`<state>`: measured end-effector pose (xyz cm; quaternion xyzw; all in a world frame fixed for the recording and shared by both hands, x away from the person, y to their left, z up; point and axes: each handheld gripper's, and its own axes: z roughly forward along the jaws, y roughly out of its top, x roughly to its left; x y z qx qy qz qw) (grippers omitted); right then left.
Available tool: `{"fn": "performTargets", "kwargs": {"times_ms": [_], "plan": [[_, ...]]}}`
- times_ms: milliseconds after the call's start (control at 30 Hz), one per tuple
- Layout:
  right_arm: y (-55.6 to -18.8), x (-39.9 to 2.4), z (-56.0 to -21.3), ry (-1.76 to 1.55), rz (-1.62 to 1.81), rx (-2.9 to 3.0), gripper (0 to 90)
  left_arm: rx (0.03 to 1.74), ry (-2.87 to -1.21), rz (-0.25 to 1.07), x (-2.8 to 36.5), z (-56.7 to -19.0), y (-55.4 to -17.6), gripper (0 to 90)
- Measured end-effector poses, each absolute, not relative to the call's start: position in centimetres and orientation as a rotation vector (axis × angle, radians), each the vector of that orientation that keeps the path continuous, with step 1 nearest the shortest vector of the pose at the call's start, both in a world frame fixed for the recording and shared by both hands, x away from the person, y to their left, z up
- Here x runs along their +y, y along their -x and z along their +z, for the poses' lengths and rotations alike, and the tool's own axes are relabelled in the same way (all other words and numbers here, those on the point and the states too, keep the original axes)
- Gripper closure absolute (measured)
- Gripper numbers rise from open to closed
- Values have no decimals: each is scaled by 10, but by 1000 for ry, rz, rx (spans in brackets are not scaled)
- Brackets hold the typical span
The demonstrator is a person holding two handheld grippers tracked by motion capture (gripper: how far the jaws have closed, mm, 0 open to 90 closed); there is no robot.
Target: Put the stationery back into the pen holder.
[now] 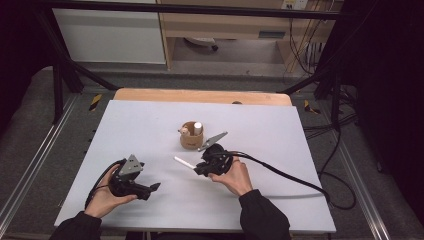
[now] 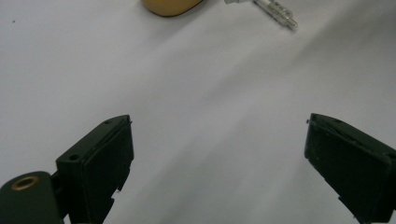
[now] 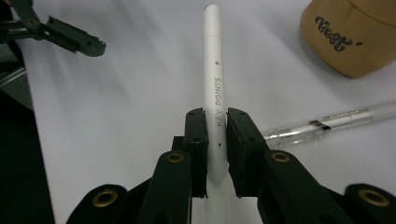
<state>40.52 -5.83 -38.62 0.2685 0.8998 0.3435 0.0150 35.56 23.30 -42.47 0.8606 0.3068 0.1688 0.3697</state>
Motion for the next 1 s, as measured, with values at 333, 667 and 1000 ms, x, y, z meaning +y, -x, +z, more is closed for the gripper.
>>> {"fn": "performTargets", "kwargs": {"times_ms": [333,667,1000], "plan": [[-395,-78,-378,-799,1086,2845,788,603,-2287,501,194,-413,-353,84],[-391,-82,-373,-782,1061,2911,788,350,-2385,602,158,-409,-348,83],[-390,-82,-373,-782,1070,2920,788,145,-2391,673,135,-404,-347,94]]}}
